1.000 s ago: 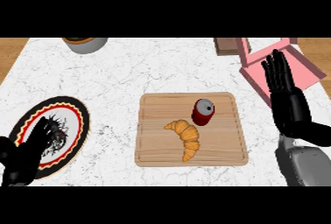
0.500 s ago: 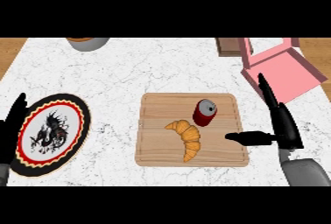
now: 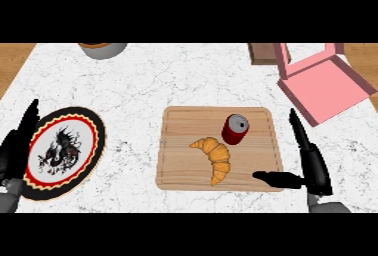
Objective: Pick the can from the cutting board and place it in the cardboard box
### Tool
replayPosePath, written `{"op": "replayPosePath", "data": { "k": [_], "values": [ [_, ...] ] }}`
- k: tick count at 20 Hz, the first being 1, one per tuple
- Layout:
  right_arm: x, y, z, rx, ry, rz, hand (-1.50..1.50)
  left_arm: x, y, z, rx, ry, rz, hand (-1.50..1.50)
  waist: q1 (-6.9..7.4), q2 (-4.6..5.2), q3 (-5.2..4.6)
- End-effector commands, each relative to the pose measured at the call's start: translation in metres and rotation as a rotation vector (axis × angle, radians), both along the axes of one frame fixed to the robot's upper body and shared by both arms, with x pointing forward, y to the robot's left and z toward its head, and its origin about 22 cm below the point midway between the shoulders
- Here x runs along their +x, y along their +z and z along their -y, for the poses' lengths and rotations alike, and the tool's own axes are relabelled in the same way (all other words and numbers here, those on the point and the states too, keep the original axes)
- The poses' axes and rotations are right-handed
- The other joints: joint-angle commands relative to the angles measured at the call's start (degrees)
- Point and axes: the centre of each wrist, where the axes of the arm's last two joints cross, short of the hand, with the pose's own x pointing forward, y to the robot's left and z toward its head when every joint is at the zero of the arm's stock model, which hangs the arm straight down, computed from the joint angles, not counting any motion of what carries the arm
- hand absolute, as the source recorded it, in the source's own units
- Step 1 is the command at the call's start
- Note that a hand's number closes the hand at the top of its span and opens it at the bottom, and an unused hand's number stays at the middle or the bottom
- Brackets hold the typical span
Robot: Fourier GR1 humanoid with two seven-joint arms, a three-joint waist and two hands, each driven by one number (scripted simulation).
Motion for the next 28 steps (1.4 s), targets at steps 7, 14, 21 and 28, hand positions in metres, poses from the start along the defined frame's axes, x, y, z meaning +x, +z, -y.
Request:
{"op": "replayPosePath", "data": {
  "k": [7,14,21,28],
  "values": [
    [0.014,0.055,0.028,-0.506,0.098,-0.22,-1.5,0.007,0.003,0.0,0.001,-0.008,-0.016,0.0,-0.11,-0.23,-0.18],
    [0.061,0.115,-0.006,-0.717,0.193,-0.451,-1.5,0.001,0.0,-0.01,0.019,-0.02,-0.016,0.0,1.07,-0.18,-0.17],
    [0.102,0.111,-0.045,-0.697,0.249,-0.572,-1.5,-0.002,-0.013,0.0,-0.001,-0.006,-0.008,0.0,0.75,0.03,-0.02],
    [0.105,0.085,-0.07,-0.763,0.257,-0.581,-1.5,0.007,-0.004,0.026,0.001,-0.011,0.006,0.0,0.63,-0.01,0.01]
  ]
}}
